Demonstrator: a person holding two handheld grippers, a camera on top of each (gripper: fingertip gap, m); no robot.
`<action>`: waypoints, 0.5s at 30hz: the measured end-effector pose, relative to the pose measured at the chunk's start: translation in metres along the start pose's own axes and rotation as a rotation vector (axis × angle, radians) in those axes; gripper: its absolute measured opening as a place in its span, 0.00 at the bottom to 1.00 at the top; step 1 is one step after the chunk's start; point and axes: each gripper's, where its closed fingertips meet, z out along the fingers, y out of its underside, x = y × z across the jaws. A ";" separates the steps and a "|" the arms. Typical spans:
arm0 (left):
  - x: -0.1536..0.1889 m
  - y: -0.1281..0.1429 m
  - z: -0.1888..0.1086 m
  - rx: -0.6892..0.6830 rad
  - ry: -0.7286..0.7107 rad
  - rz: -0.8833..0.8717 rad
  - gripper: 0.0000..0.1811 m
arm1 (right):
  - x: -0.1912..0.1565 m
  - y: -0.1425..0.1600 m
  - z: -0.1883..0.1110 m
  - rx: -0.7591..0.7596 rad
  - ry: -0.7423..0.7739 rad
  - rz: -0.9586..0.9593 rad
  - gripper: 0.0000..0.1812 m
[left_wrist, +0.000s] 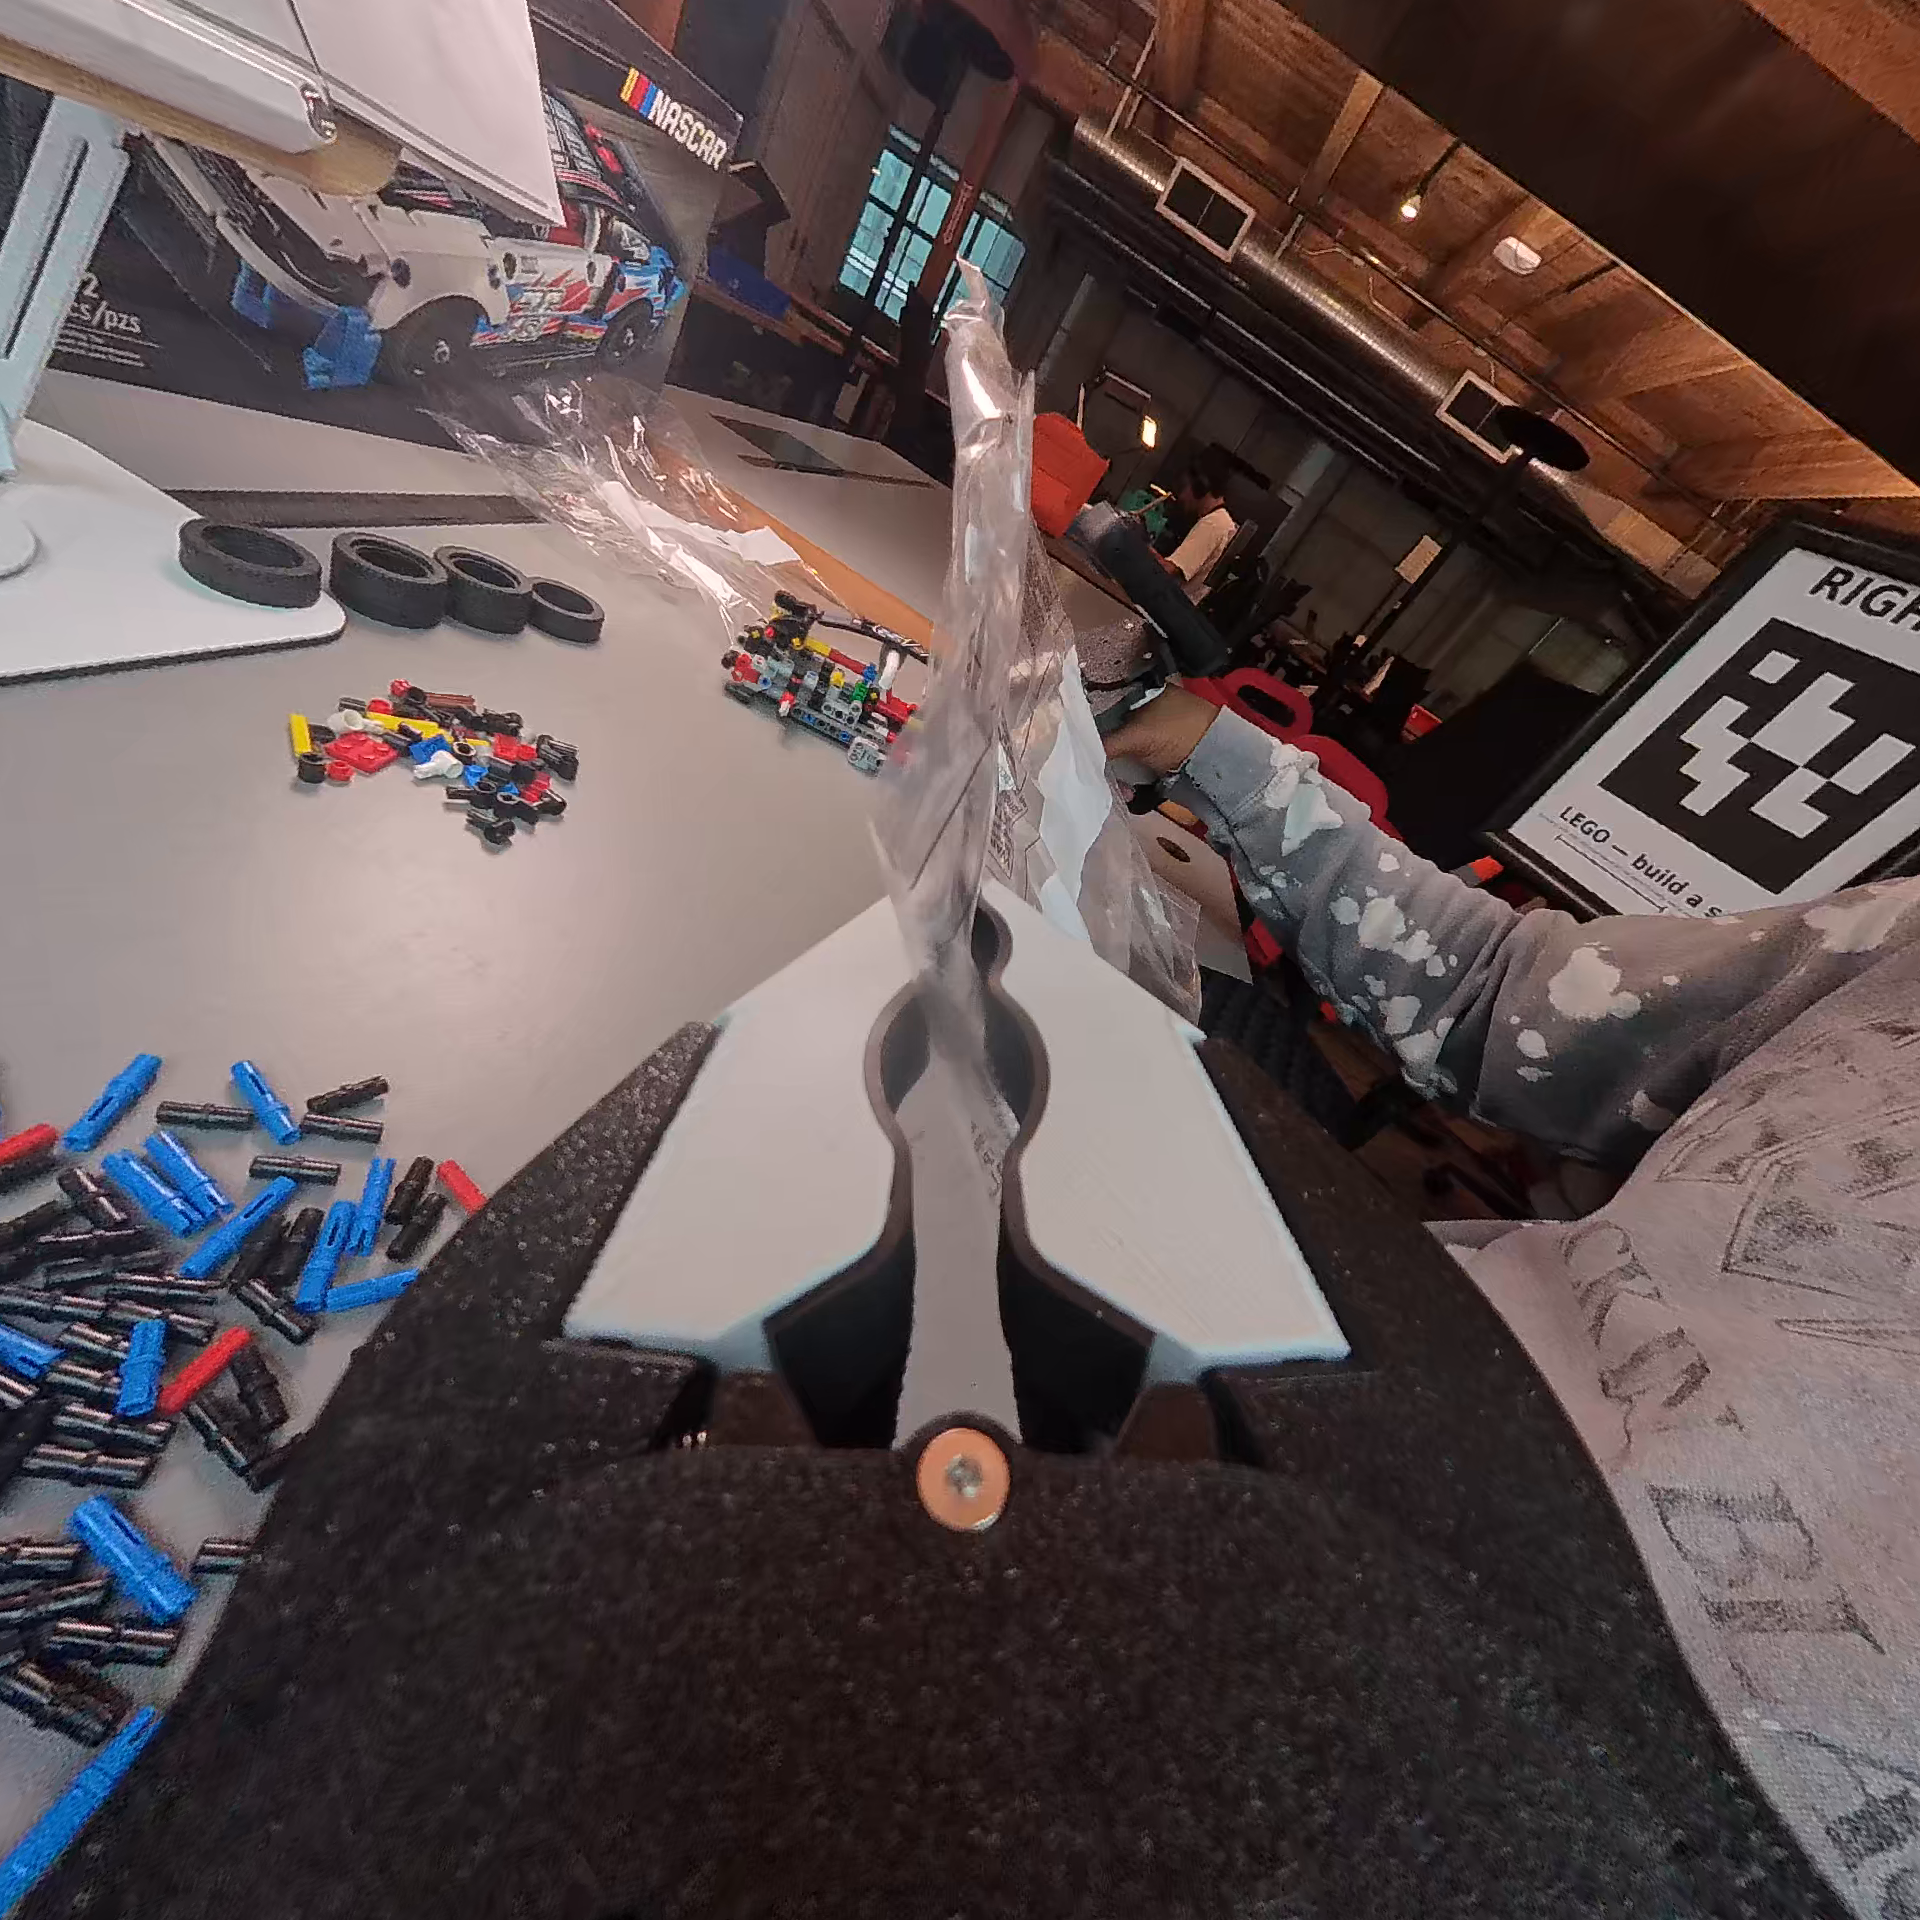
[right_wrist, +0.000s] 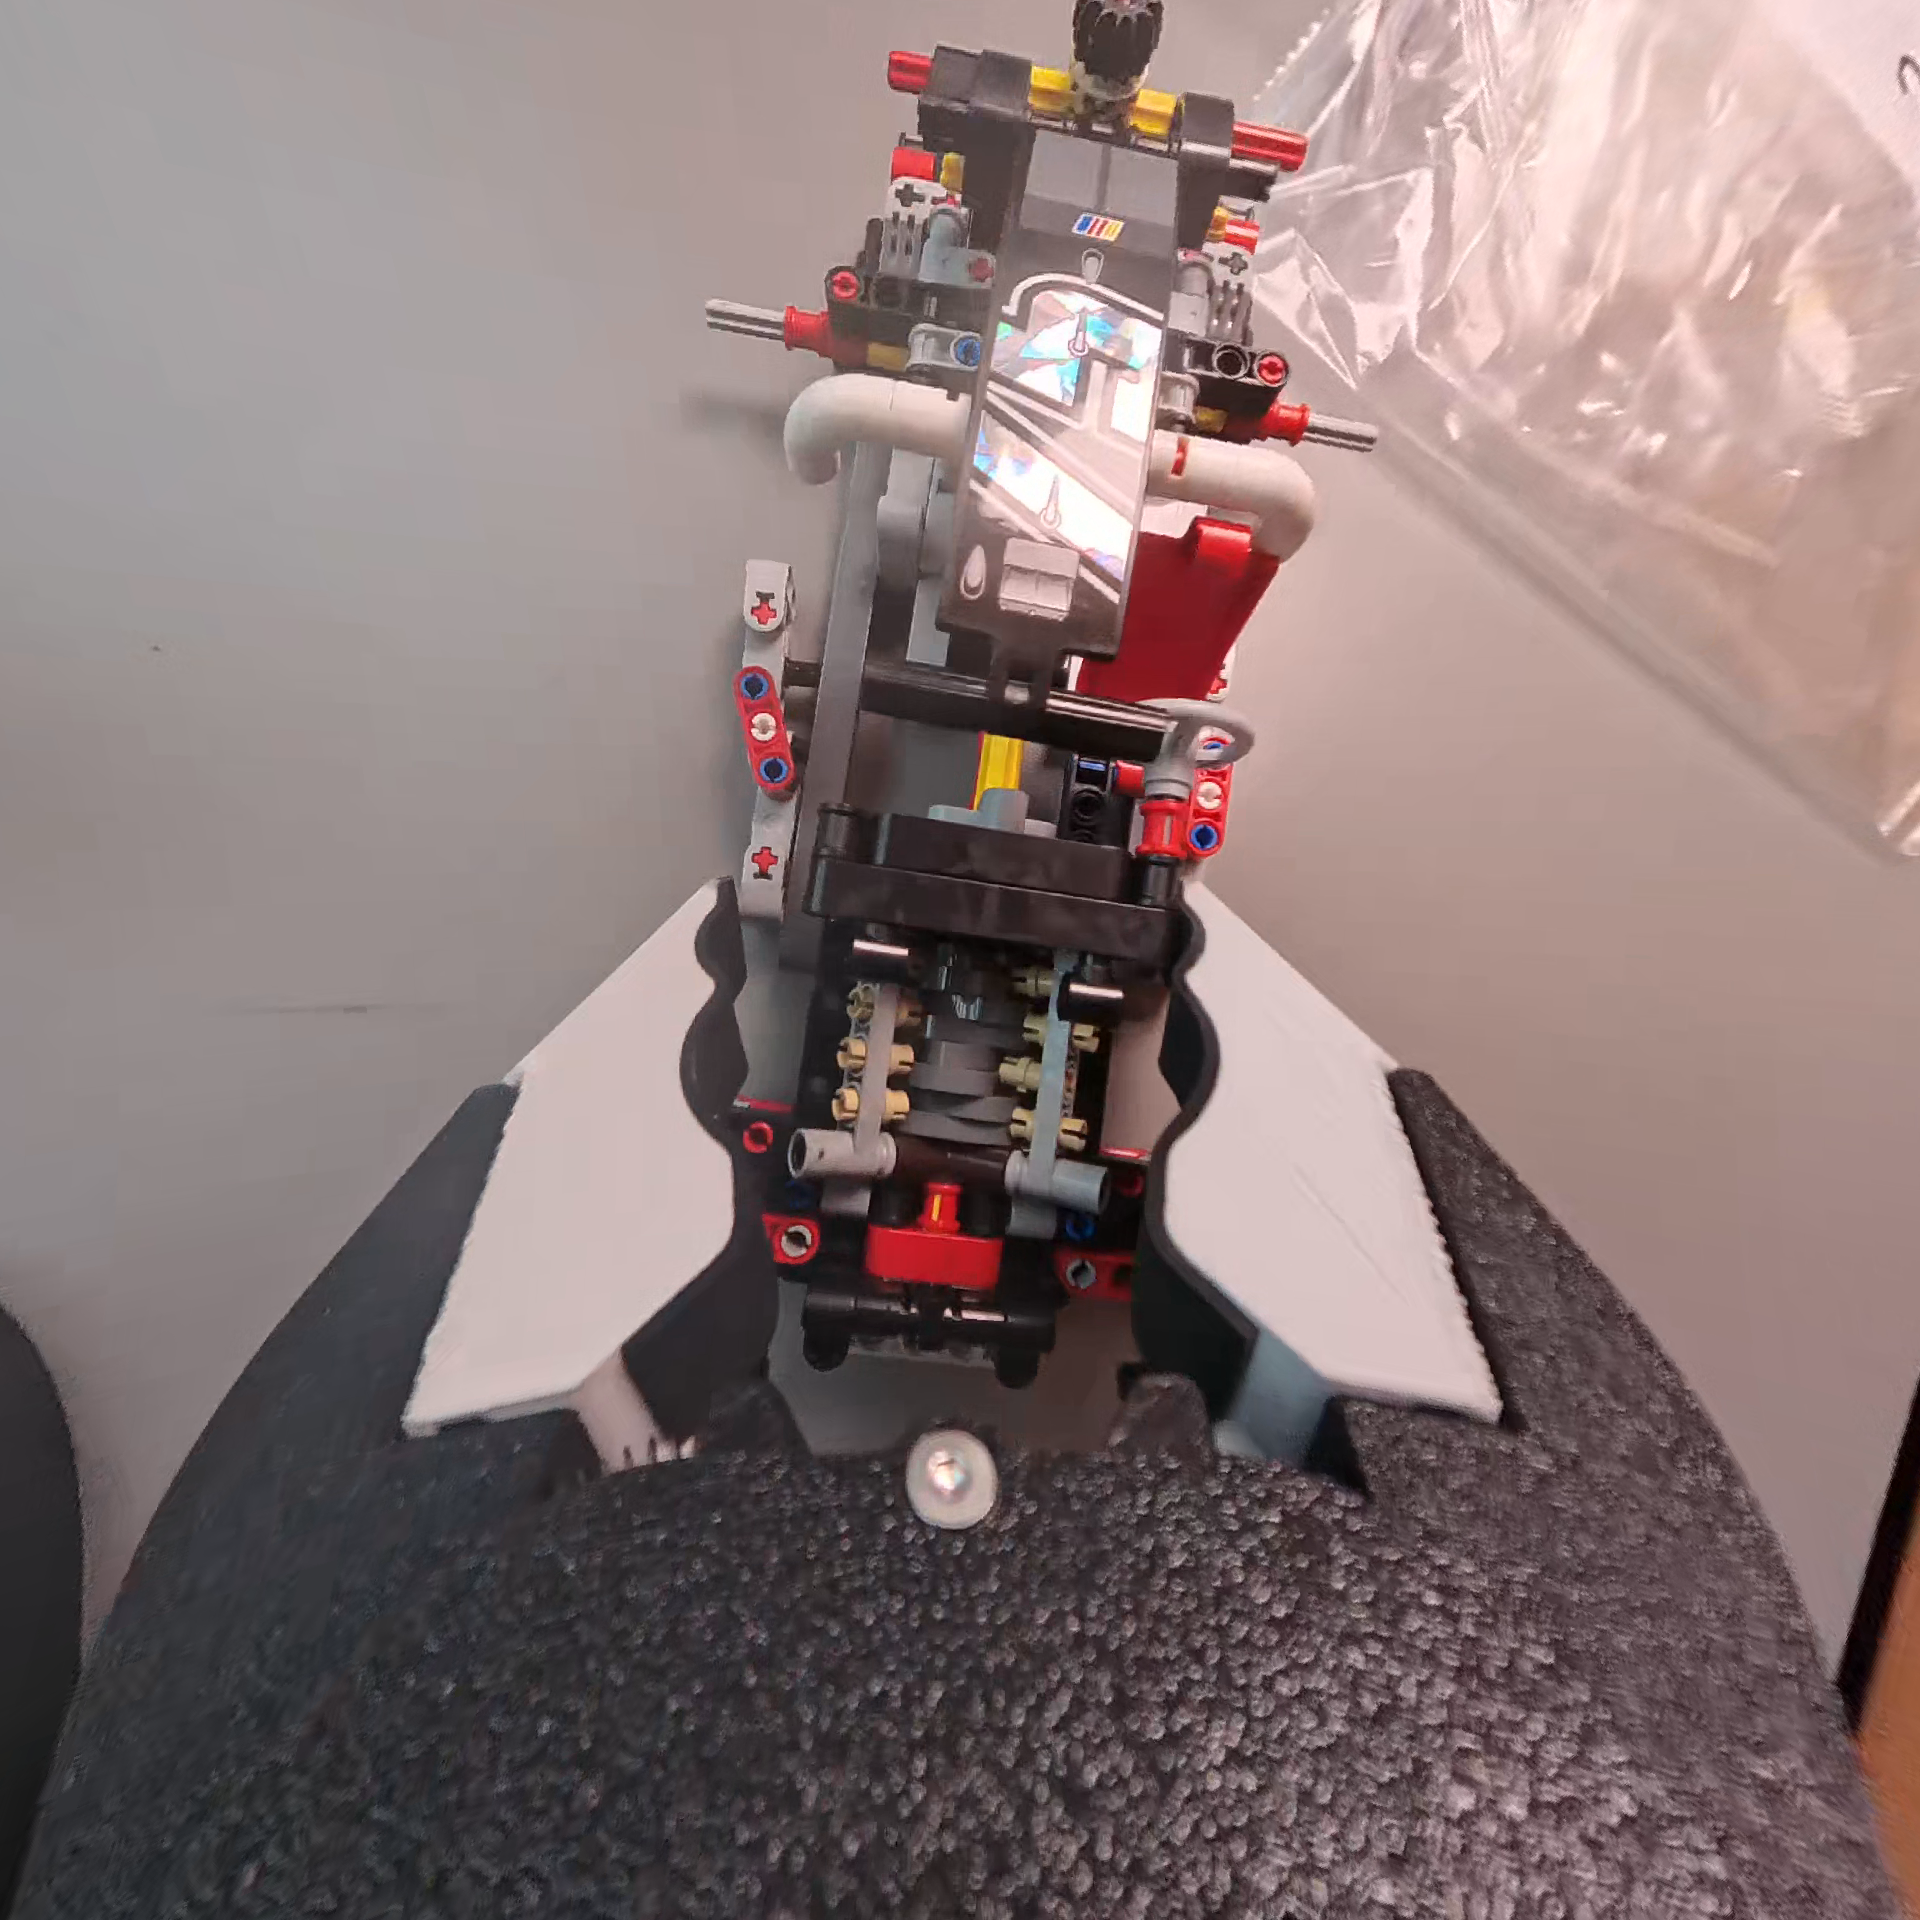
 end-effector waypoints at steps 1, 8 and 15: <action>-0.001 0.000 0.000 0.001 -0.003 -0.003 0.00 | 0.005 0.003 -0.002 -0.002 0.014 0.019 0.45; -0.005 0.002 0.001 -0.004 -0.013 -0.007 0.00 | 0.031 0.046 -0.033 -0.024 0.139 0.178 0.44; -0.006 0.006 0.008 -0.033 -0.016 0.003 0.00 | 0.085 0.072 -0.050 -0.007 0.275 0.311 0.46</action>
